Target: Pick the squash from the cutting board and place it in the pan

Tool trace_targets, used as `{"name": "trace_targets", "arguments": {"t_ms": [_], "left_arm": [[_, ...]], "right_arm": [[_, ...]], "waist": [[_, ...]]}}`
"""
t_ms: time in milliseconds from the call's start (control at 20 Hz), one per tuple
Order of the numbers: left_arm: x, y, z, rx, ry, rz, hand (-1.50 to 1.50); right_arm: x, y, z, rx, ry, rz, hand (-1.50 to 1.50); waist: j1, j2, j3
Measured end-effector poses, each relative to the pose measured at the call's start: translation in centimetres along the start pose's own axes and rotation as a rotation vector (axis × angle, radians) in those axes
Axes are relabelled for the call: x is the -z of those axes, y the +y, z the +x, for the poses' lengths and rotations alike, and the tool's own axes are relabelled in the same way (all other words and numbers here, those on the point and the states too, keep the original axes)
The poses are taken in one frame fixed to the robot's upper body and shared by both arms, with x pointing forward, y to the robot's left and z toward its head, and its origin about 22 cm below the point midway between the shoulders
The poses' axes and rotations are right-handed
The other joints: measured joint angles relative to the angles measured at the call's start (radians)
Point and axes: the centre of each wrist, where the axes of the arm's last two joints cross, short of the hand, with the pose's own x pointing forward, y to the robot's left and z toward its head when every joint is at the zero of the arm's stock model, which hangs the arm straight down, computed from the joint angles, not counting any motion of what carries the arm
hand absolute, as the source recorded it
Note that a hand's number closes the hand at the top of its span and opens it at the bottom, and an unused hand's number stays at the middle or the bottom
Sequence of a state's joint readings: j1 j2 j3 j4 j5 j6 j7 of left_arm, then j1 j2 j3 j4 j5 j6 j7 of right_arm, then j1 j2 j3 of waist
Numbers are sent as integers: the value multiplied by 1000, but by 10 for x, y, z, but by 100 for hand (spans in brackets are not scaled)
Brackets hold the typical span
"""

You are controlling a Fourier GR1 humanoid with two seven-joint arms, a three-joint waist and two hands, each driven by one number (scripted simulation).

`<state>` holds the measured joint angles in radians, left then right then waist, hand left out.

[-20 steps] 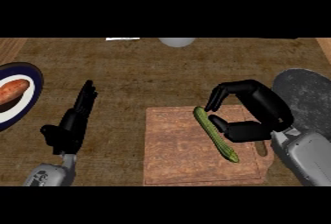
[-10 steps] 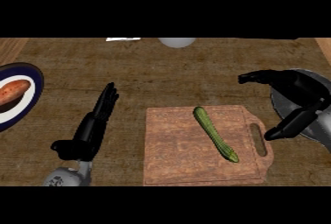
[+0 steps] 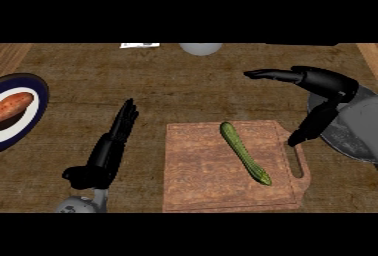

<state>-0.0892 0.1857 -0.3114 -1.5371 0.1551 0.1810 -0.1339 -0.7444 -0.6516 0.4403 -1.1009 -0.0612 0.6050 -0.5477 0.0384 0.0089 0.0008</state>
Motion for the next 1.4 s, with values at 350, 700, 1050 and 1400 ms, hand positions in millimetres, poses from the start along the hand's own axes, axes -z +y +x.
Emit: {"name": "trace_targets", "arguments": {"t_ms": [350, 700, 1050, 1400], "left_arm": [[-3, -1, 0, -3, 5, 7, 0], [0, 8, -2, 1, 4, 26, 0], [-4, 7, 0, 4, 12, 35, 0], [-10, 13, -3, 7, 8, 40, 0]], "right_arm": [[39, 26, 5, -238, 79, 261, -150], [52, 69, -10, -406, 102, 440, -150], [51, 83, -24, -439, 143, 477, -150], [52, 88, -27, -436, 165, 452, -150]], "waist": [[-6, -3, 0], [-25, -6, -1], [-31, -8, -1], [-33, -9, -1]]}}
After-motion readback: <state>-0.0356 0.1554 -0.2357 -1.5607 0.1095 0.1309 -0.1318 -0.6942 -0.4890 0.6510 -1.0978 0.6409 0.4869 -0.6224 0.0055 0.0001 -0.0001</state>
